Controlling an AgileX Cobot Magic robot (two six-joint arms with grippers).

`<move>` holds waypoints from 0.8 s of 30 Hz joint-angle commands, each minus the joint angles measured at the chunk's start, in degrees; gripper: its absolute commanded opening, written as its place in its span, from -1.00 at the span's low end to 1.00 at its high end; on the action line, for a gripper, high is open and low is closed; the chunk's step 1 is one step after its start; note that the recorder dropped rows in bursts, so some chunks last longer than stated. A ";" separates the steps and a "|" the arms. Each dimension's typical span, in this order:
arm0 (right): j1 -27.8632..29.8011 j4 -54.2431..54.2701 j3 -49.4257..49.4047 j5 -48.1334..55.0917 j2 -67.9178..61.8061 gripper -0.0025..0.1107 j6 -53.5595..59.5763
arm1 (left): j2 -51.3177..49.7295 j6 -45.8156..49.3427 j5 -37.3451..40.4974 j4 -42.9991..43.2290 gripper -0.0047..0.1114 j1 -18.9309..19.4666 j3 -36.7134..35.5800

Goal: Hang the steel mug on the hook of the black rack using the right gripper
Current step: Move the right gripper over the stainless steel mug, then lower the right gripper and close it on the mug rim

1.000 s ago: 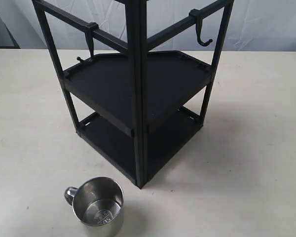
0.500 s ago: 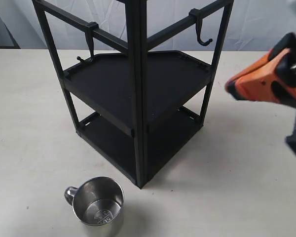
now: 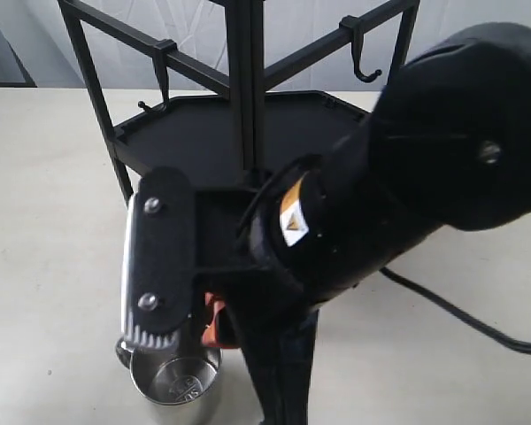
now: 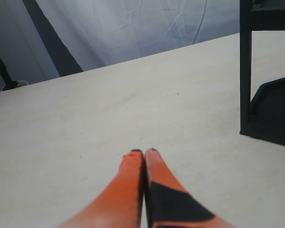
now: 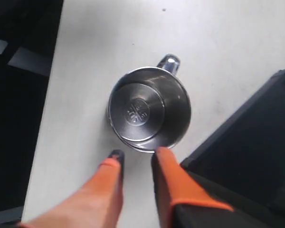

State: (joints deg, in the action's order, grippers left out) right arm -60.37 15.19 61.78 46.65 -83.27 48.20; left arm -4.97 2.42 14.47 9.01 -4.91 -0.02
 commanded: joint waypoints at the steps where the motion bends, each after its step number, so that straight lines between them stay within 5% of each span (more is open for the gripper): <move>1: -2.57 -1.72 2.74 2.40 -3.03 -0.11 0.23 | 0.21 -0.07 -1.02 -0.14 -0.89 -0.32 0.02; 24: -7.01 -3.12 2.99 -2.70 -13.71 -0.07 1.23 | 1.26 -0.07 -1.15 -0.14 -0.89 -0.42 0.02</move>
State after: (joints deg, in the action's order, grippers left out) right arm -67.18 12.46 64.51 45.57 -96.16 49.10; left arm -4.55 2.42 14.47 9.01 -4.91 -0.02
